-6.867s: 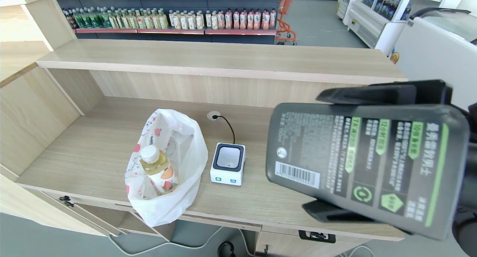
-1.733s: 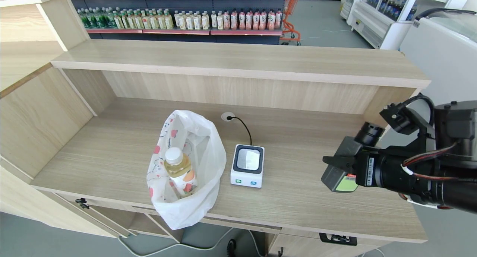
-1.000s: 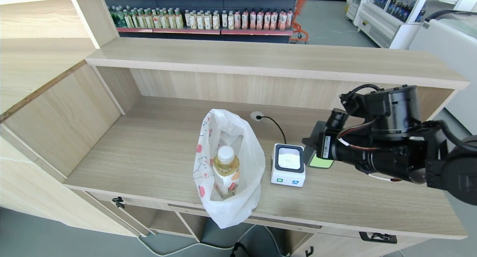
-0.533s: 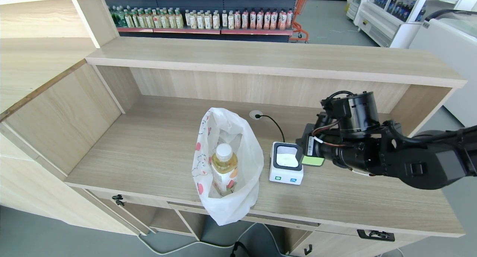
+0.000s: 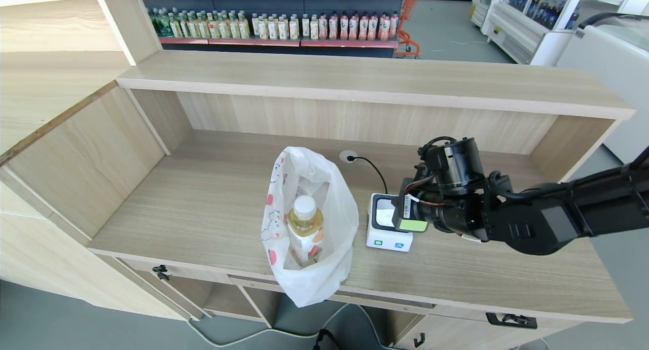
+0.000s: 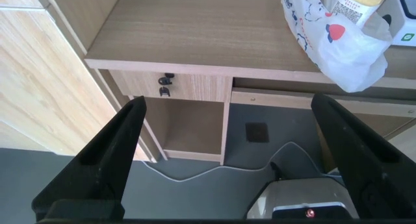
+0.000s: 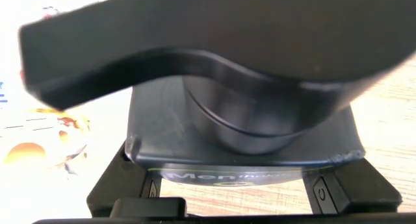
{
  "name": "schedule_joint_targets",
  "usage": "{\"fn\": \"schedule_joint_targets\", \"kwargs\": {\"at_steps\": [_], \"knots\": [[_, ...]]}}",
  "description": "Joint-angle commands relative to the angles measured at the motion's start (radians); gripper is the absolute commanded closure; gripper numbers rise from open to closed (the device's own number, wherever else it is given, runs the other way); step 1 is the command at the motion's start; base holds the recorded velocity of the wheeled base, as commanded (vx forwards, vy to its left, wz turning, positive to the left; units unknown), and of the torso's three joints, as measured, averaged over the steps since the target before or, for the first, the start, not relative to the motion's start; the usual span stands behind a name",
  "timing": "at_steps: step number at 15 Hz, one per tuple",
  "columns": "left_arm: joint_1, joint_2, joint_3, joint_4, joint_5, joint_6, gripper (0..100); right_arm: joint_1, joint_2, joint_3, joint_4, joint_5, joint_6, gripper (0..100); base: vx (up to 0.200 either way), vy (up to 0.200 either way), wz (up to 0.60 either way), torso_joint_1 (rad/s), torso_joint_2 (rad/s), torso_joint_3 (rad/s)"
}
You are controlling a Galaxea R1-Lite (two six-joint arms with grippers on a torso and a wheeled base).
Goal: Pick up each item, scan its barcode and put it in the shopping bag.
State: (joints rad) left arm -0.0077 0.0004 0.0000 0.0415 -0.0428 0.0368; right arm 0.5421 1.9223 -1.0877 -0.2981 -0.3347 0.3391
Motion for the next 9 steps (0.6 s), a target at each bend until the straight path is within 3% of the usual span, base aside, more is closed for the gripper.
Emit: {"fn": "schedule_joint_targets", "kwargs": {"at_steps": [1, 9], "knots": [[0.0, 0.0, 0.0, 0.0, 0.0, 0.0, 0, 0.002, 0.026, -0.006, -0.001, -0.001, 0.0, 100, 0.0, 0.0, 0.0, 0.0, 0.0, 0.0], [0.0, 0.0, 0.0, 0.0, 0.0, 0.003, 0, 0.009, 0.078, -0.07, -0.003, 0.005, 0.004, 100, 0.0, 0.0, 0.0, 0.0, 0.0, 0.0]]}}
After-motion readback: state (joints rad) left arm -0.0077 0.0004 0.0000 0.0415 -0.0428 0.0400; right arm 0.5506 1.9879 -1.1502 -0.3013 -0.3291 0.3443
